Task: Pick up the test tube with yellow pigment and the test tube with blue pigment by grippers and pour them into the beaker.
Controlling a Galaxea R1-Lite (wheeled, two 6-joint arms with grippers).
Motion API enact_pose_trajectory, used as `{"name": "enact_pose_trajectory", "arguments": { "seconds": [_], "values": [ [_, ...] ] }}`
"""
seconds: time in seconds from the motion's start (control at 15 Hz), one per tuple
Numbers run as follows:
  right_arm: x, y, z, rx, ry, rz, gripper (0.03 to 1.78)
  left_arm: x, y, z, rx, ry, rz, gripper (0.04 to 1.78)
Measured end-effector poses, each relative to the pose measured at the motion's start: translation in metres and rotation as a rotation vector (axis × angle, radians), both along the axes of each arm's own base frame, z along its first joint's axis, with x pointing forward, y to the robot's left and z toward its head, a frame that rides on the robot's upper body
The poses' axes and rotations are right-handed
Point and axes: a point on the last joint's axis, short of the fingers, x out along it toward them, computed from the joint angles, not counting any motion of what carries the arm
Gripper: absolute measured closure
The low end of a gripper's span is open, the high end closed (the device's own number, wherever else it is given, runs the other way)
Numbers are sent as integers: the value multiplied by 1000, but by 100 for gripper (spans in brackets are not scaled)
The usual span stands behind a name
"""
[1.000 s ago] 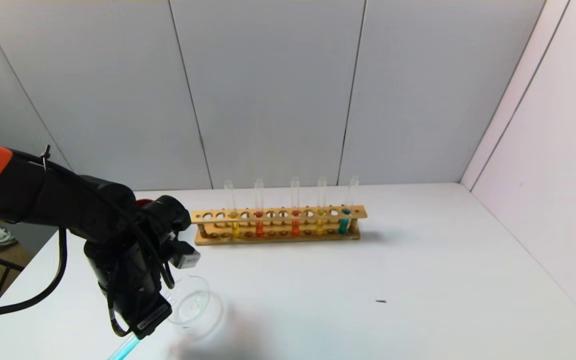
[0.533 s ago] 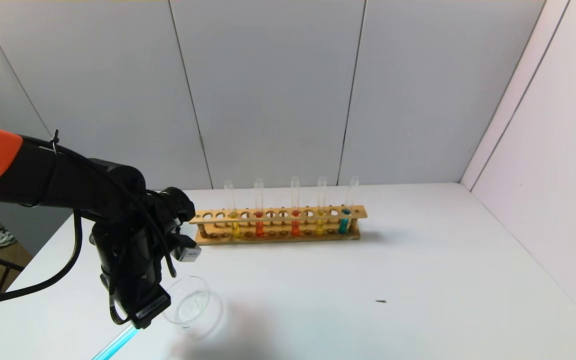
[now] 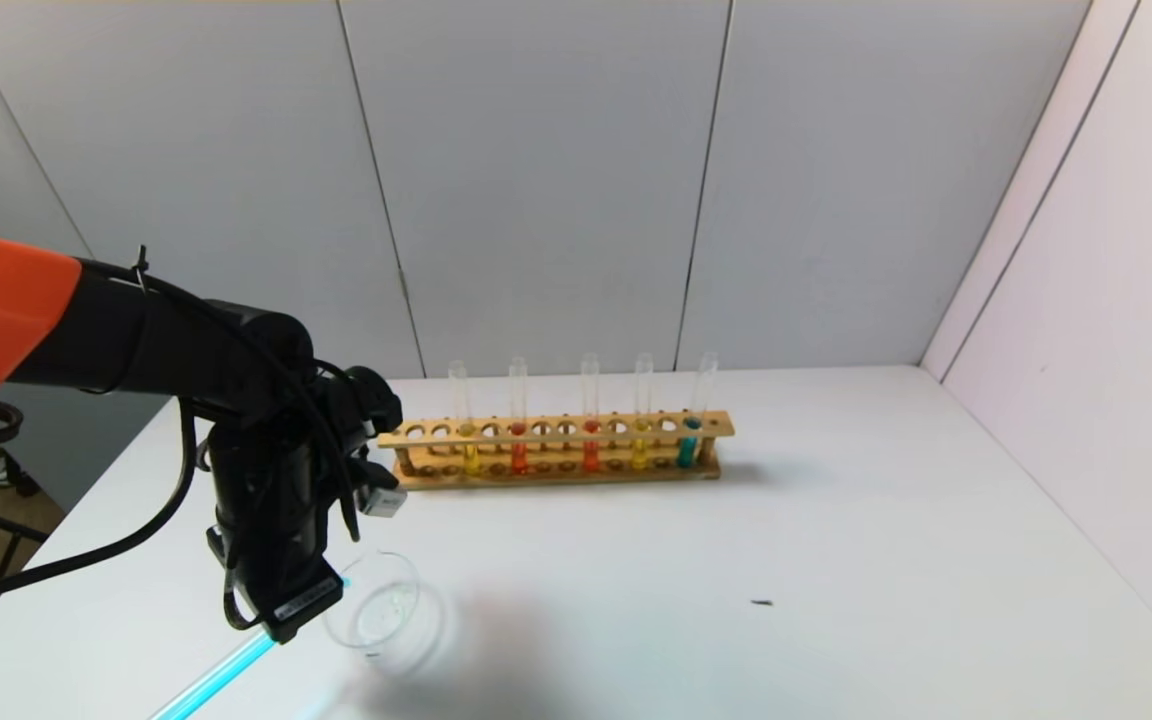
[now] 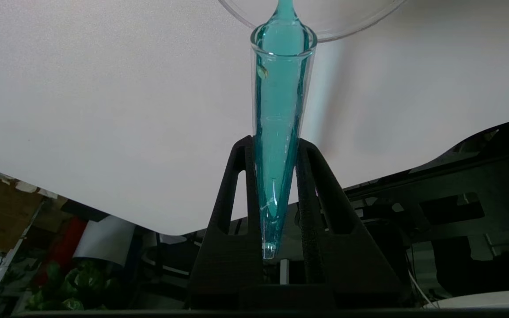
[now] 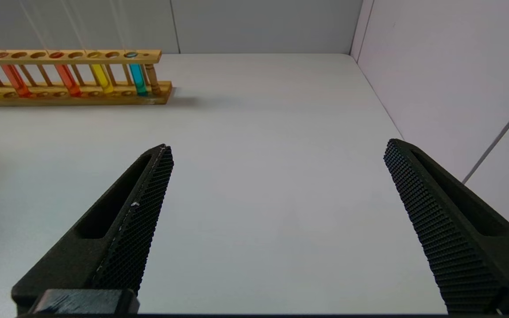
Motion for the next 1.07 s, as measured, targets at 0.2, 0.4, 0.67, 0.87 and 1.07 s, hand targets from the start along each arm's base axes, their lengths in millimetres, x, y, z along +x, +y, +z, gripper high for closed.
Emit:
{"name": "enact_pose_trajectory", "arguments": {
  "seconds": [0.2,0.4,0.67,0.87,1.07],
  "values": [
    [0,0,0,0,0,0,7,4,-2,-2,22,10,-11,152],
    [0,0,0,0,0,0,7,5,-5,-3,31,22,-21,152],
    [0,0,0,0,0,0,7,6,-9,-5,49,23,-36,152],
    [0,0,0,0,0,0,7,6,-13,-7,54,26,-50,152],
    [0,0,0,0,0,0,7,8,-17,-3,67,46,-58,152]
  ]
}}
